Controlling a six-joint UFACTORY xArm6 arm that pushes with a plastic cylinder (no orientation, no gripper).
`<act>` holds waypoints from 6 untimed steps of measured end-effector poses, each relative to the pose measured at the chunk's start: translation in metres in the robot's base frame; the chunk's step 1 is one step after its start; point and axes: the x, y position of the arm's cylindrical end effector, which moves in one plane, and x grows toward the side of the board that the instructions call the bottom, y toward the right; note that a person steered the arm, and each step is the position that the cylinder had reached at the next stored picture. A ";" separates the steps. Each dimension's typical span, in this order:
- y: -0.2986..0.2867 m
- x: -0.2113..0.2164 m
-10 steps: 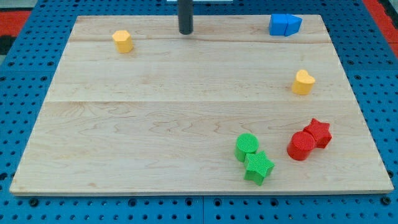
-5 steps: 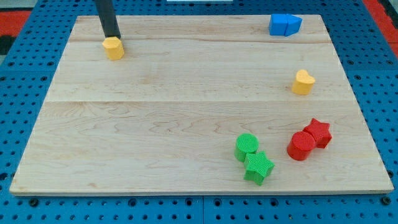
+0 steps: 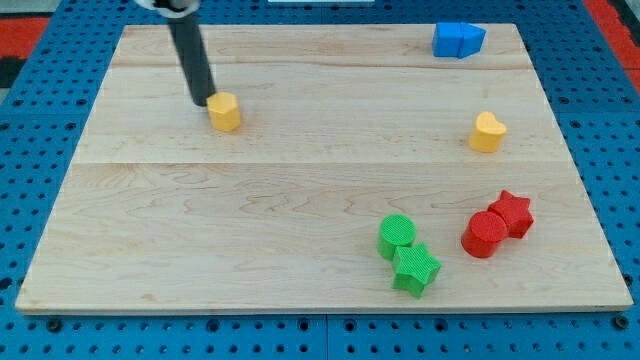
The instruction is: Move the yellow hexagon towards the center
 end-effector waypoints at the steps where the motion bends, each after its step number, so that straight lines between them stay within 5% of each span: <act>1: 0.018 0.006; 3: -0.014 0.023; 5: 0.055 0.032; 6: 0.033 0.042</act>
